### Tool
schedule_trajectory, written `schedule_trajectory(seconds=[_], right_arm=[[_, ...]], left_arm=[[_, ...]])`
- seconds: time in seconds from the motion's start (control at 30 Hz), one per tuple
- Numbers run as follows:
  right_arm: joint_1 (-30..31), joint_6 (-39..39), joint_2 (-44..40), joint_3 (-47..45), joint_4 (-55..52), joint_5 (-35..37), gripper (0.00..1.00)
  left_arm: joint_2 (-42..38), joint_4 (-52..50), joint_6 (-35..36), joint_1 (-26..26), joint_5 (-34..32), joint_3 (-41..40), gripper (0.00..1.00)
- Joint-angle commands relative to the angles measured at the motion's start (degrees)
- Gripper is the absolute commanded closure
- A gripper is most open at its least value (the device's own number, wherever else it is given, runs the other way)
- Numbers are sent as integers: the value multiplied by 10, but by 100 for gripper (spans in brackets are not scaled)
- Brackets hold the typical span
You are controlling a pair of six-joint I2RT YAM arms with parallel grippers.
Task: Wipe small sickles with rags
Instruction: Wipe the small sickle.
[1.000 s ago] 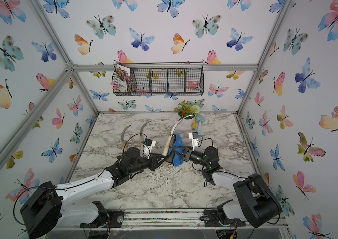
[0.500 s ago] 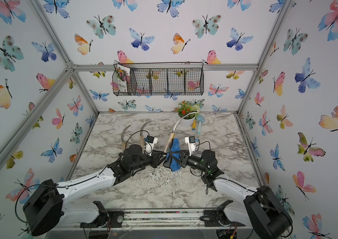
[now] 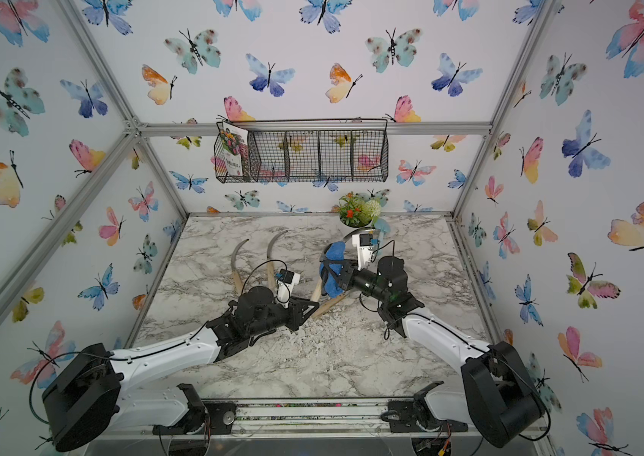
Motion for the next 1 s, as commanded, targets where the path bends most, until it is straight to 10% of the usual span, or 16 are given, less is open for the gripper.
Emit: schedule_trajectory(seconds=[0.0, 0.43, 0.97], right_arm=[[8, 7, 5, -22, 42, -25, 98], [58, 43, -17, -152, 155, -25, 98], [42, 88, 46, -106, 234, -45, 98]], left_arm=[[-24, 25, 12, -7, 12, 9, 100], [-21, 19, -31, 49, 70, 70, 100], [-63, 41, -36, 48, 116, 5, 100]])
